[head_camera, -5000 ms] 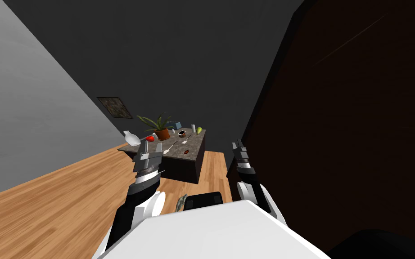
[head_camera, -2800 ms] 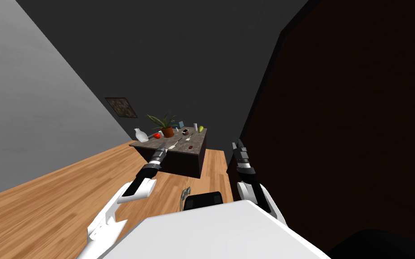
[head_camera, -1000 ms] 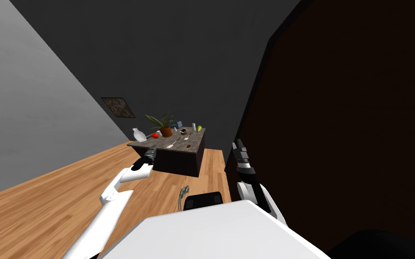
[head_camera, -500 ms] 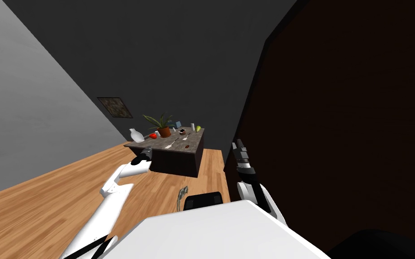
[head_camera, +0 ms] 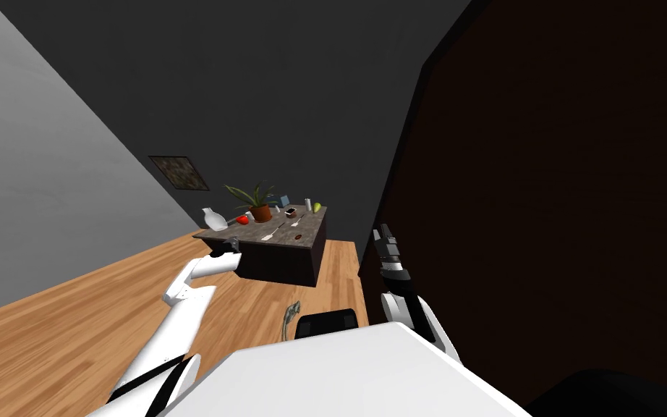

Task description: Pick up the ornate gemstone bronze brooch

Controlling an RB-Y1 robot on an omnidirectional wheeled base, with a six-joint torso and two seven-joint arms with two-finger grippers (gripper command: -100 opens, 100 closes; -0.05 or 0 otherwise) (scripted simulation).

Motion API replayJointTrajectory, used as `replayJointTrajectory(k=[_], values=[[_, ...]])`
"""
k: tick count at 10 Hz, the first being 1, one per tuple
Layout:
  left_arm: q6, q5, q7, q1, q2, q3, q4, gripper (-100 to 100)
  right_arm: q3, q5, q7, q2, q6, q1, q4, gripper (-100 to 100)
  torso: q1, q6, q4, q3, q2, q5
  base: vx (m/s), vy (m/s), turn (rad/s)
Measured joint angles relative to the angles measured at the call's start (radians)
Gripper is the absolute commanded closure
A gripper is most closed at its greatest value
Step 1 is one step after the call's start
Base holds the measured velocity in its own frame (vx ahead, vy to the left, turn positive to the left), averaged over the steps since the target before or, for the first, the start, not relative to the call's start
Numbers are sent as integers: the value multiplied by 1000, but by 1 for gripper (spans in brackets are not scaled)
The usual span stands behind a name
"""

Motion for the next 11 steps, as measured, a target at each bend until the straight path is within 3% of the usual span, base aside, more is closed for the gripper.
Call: replayJointTrajectory(k=[11], values=[[280, -77, 45, -196, 17, 122, 188, -100, 0, 0, 0, 0, 0, 0, 0, 0, 1, -1, 0, 0, 0, 0, 31, -33, -28]])
